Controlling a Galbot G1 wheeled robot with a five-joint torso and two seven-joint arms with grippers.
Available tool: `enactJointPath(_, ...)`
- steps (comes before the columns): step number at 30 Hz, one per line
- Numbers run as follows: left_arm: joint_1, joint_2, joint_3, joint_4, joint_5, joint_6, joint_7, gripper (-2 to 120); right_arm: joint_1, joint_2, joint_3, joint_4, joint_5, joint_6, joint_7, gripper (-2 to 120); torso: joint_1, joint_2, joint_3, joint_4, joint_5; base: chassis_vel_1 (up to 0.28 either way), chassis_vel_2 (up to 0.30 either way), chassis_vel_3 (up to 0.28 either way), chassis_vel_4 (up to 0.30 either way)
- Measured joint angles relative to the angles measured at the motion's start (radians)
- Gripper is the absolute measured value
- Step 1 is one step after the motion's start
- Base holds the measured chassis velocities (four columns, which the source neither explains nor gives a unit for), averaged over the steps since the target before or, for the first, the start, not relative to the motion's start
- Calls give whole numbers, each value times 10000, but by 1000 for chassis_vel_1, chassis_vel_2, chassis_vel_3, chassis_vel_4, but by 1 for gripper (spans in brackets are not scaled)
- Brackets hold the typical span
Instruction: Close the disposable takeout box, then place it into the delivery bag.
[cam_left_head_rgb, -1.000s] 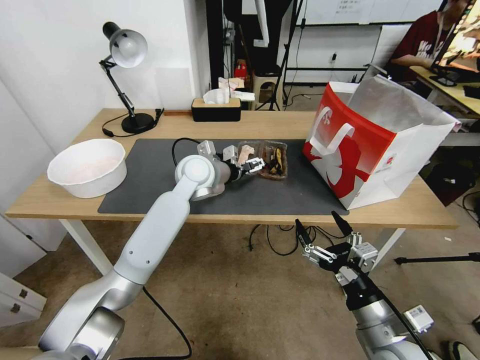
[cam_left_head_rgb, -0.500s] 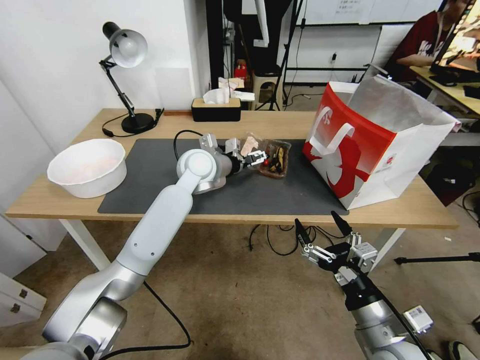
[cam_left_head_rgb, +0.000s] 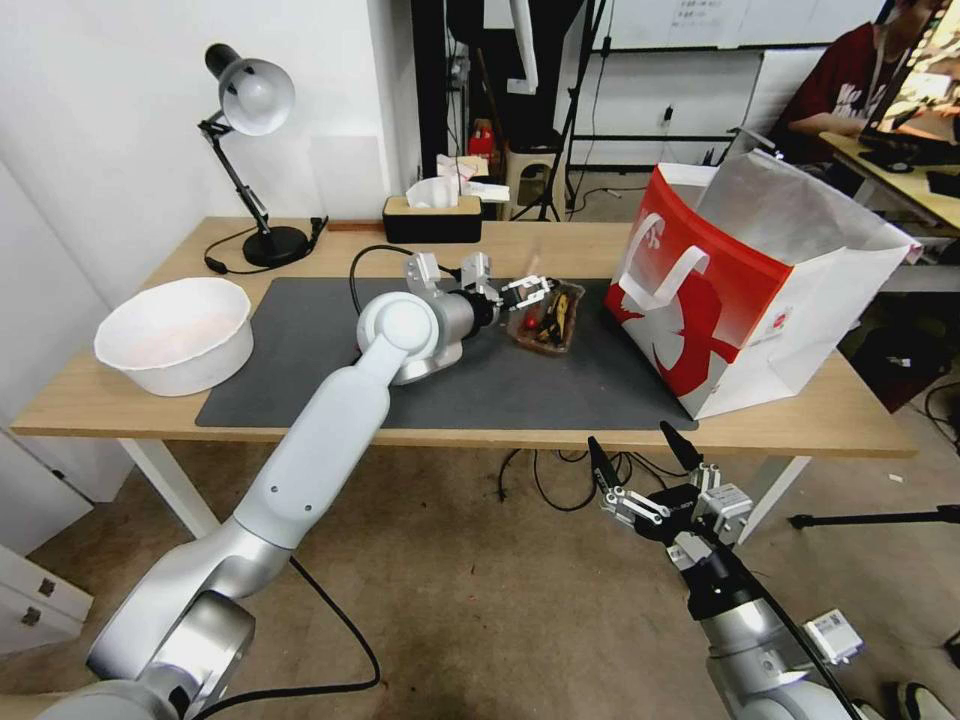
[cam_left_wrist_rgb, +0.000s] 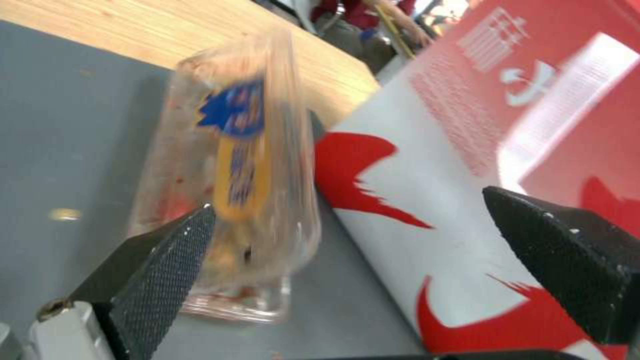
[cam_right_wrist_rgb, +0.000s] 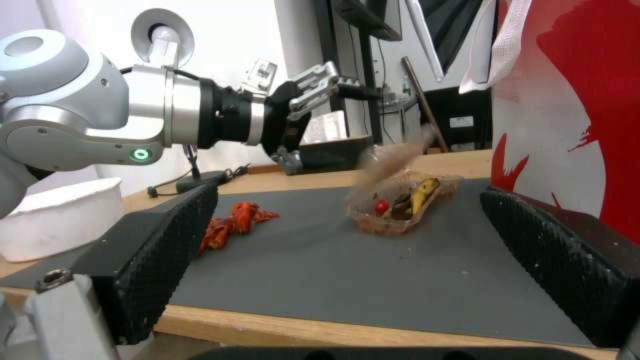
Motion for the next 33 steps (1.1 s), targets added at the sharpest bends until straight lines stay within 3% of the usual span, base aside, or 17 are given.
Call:
enactJointPath(9,303,-258,325,-334,210,-73,231,100,-184,-38,32,252,12,3,-9,100,0,0,0,-3,0,0,0,0,0)
enactJointPath(16,227,621,246,-1248,677,-57,332,100,-252,-233,9,687,257,-239,-10,100,0,0,0,2,-1,0,0,0,0)
enactJointPath(20,419,1385,171,-2053,2773,-156,828,100,-248,-488,-125,1006,614,-589,-7,100,0,0,0,0,-3,0,0,0,0)
enactJointPath(21,419,1385,171,-2053,2773,-156,828,100,-248,-488,-125,1006,614,-589,-7,100,0,0,0,0,-3,0,0,0,0)
enactJointPath(23,668,1852,132,-2611,3771,-262,1286,100,-199,-650,-171,1229,1055,-854,29,100,0,1,-1,3,-2,0,0,0,0)
enactJointPath(24,668,1852,132,-2611,3771,-262,1286,100,-199,-650,-171,1229,1055,-854,29,100,0,1,-1,3,-2,0,0,0,0)
enactJointPath(26,906,2334,193,-3017,5062,-482,1711,100,-141,-832,-200,1374,1629,-1202,168,100,0,0,-1,1,-3,0,0,0,0)
enactJointPath(27,906,2334,193,-3017,5062,-482,1711,100,-141,-832,-200,1374,1629,-1202,168,100,0,0,-1,1,-3,0,0,0,0)
enactJointPath(30,1033,2881,418,-3281,6837,-817,2061,100,120,-1311,-172,1558,2849,-1986,551,100,0,1,0,0,0,0,0,0,0)
enactJointPath(31,1033,2881,418,-3281,6837,-817,2061,100,120,-1311,-172,1558,2849,-1986,551,100,0,1,0,0,0,0,0,0,0)
enactJointPath(33,1067,3273,591,-3379,7796,-1098,2217,100,333,-1737,-89,1702,3915,-2617,1019,100,-1,1,0,1,-2,0,0,0,0)
